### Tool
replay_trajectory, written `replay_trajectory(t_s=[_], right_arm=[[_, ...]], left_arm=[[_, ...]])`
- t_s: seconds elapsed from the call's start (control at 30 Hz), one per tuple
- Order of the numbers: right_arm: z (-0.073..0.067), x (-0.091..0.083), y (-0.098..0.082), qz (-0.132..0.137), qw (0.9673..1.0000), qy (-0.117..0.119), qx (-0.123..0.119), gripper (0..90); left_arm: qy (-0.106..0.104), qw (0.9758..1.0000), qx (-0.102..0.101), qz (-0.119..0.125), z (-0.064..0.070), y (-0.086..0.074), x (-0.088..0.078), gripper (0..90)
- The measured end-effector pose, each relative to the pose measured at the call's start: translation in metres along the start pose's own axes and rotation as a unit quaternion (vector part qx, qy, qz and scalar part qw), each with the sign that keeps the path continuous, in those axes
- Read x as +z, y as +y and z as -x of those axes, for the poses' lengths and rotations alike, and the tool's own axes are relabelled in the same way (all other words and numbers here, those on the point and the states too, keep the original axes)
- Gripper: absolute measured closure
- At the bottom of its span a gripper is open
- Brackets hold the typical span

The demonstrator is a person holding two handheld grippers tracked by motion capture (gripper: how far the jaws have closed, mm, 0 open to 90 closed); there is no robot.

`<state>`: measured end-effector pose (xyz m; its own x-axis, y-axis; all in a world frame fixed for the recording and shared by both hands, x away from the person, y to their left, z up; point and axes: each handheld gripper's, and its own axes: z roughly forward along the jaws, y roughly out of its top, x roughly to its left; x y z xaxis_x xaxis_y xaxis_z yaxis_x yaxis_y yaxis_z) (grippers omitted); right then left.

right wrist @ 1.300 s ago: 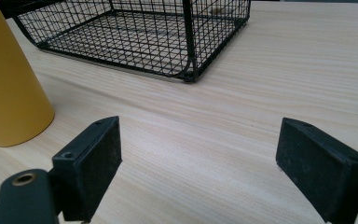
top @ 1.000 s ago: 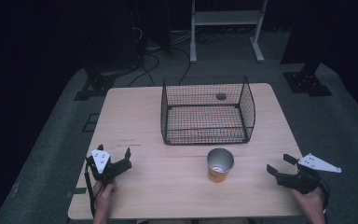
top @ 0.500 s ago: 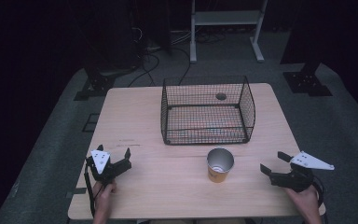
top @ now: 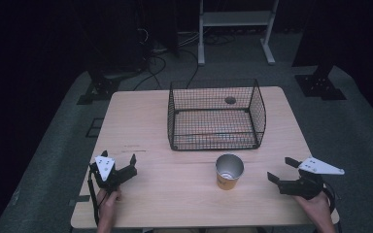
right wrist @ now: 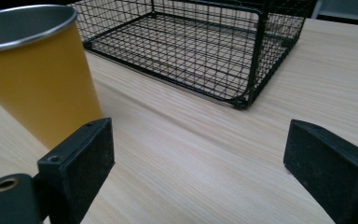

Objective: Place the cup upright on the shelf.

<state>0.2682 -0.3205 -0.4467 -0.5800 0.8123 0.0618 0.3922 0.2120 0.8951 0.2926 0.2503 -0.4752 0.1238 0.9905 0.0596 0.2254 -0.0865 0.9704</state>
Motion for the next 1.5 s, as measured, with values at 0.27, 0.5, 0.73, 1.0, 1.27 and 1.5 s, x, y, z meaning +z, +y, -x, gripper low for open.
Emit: replay_trajectory(t_s=[0.27, 0.5, 0.73, 1.0, 1.27, 1.5], right_arm=[[-0.007, 0.000, 0.007, -0.005, 0.9998, 0.012, -0.016, 5.1], [-0.012, 0.004, 0.009, -0.012, 0.9993, 0.025, -0.024, 3.1], [-0.022, 0.006, 0.011, -0.016, 0.9982, 0.046, -0.035, 2.9], [-0.031, 0.010, 0.014, -0.024, 0.9967, 0.062, -0.046, 2.5], [-0.039, 0.013, 0.017, -0.028, 0.9948, 0.079, -0.057, 1.9], [-0.048, 0.018, 0.019, -0.036, 0.9927, 0.094, -0.067, 1.9]], left_arm=[[0.000, 1.0000, 0.000, 0.000, 0.000, 0.000, 0.000, 0.8], [0.000, 1.0000, 0.000, 0.000, 0.000, 0.000, 0.000, 0.8], [0.000, 1.0000, -0.001, 0.000, 0.000, 0.000, 0.000, 0.8], [-0.001, 1.0000, 0.000, 0.000, 0.000, 0.000, 0.000, 0.8], [-0.001, 1.0000, 0.001, 0.000, 0.000, 0.000, 0.000, 0.8], [-0.001, 1.0000, 0.000, 0.001, 0.000, 0.000, 0.000, 0.8]])
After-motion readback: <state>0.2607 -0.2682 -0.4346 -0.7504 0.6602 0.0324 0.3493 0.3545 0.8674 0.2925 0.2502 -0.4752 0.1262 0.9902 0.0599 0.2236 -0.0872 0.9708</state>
